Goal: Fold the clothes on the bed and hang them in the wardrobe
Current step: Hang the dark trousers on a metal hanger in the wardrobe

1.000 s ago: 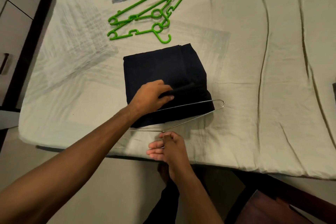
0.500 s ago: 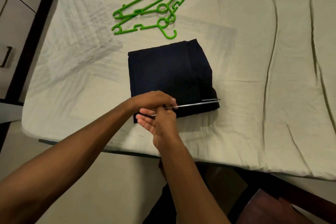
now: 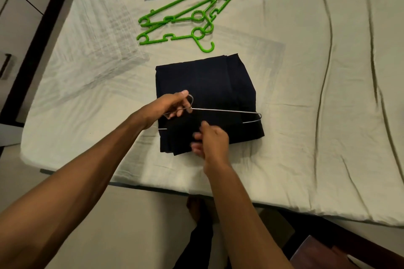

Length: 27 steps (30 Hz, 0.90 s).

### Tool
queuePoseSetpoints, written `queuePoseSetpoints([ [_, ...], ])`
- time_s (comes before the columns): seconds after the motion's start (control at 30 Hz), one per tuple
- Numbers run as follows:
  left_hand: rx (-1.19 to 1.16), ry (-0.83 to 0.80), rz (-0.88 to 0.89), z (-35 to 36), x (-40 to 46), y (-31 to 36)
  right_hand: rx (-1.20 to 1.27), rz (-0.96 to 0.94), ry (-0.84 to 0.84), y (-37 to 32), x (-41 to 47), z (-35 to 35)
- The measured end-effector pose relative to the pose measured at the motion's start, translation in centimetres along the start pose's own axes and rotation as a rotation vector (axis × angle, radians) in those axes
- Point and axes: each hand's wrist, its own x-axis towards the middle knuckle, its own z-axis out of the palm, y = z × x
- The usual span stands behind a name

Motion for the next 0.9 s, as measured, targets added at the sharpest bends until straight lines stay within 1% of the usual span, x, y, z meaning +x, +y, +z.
queuePoseSetpoints([
  [0.07,0.064,0.057,-0.016,0.1,0.9,0.2,0.047,0.086,0.16,2.1,0.8,-2.0],
  [0.1,0.098,0.086,-0.014,0.2,1.5,0.2,0.104,0.138,0.188,2.7,1.3,-2.7],
  [0.17,0.135,0.12,0.013,0.4,2.5,0.3,0.228,0.199,0.159,2.8,2.0,-3.0],
  [0.27,0.128,0.171,0.033,0.6,3.7,0.0,0.252,0.148,0.101,1.9,2.8,-2.3],
  [0.43,0.118,0.24,0.038,-0.5,6.2,0.6,0.181,0.024,0.148,2.8,2.9,-2.9],
  [0.53,0.089,0.318,0.022,-1.9,8.5,1.7,0.169,-0.025,0.182,3.6,2.2,-3.7],
  [0.6,0.037,0.379,0.012,-2.9,10.1,2.4,0.163,-0.019,0.172,4.3,2.0,-4.1],
  [0.67,0.042,0.424,0.006,-3.9,11.7,3.1,0.153,0.004,0.158,5.1,2.1,-4.5],
  [0.83,0.097,0.455,0.055,-6.4,15.7,5.1,0.144,0.034,0.164,6.6,3.0,-5.3],
  [0.9,0.095,0.457,0.034,-7.3,17.0,5.6,0.14,0.036,0.183,6.9,3.5,-5.6],
])
